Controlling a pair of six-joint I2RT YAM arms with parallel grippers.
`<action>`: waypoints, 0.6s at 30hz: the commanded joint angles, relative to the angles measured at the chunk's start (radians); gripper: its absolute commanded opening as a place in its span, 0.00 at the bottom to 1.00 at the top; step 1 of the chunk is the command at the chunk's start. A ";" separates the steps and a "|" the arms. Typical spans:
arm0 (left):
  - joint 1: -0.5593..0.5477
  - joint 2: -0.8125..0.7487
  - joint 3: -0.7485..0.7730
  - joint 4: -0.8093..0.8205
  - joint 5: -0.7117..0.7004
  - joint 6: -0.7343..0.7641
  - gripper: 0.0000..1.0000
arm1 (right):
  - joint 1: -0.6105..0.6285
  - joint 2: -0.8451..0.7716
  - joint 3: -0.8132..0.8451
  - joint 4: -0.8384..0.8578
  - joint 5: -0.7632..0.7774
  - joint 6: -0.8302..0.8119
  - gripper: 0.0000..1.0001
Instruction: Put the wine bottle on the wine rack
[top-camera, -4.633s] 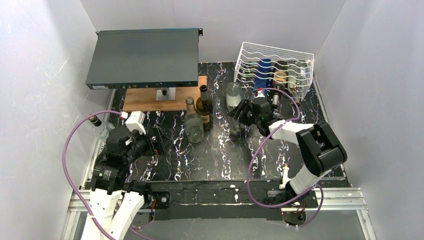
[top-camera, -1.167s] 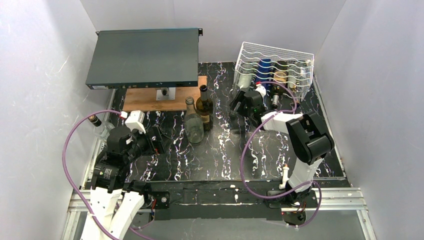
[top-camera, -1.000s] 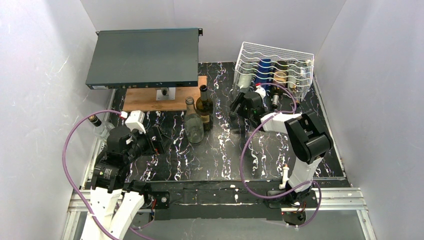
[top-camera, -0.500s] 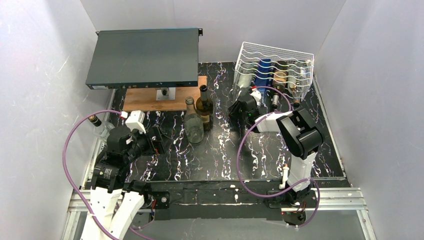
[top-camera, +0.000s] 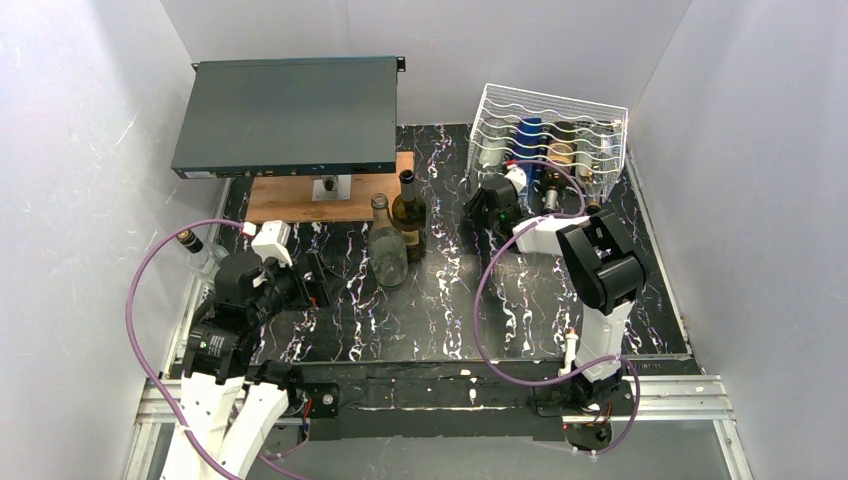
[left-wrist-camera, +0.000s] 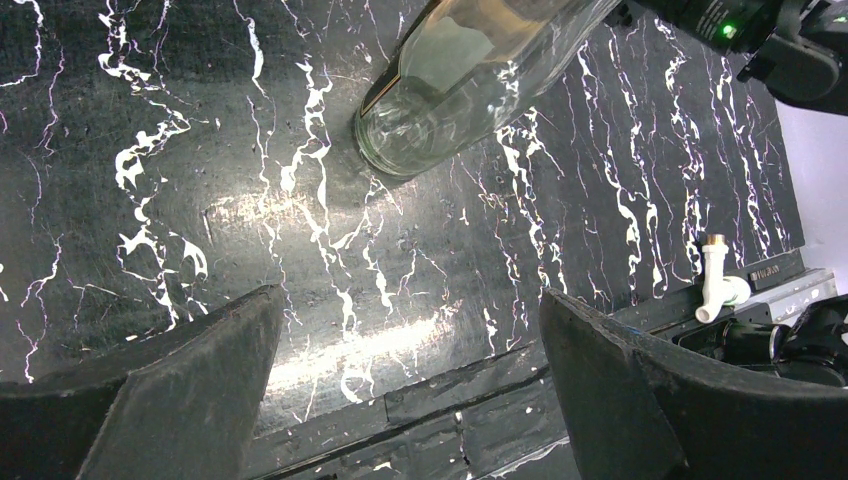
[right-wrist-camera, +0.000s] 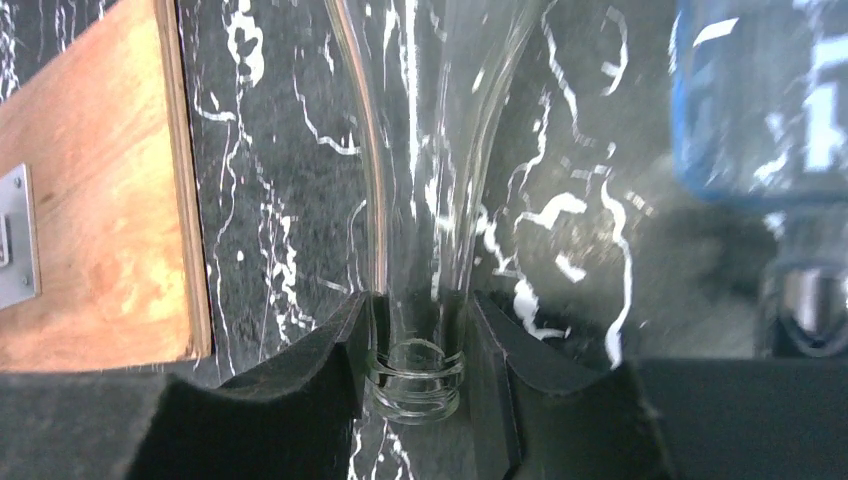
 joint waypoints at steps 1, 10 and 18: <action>-0.003 0.007 -0.001 0.002 0.009 0.010 0.99 | -0.069 -0.005 0.059 0.020 0.016 -0.098 0.01; -0.003 0.006 -0.001 0.002 0.011 0.011 0.99 | -0.133 0.062 0.139 0.039 -0.102 -0.136 0.01; -0.003 0.005 -0.002 0.002 0.007 0.010 0.99 | -0.134 0.151 0.240 0.023 -0.092 -0.147 0.01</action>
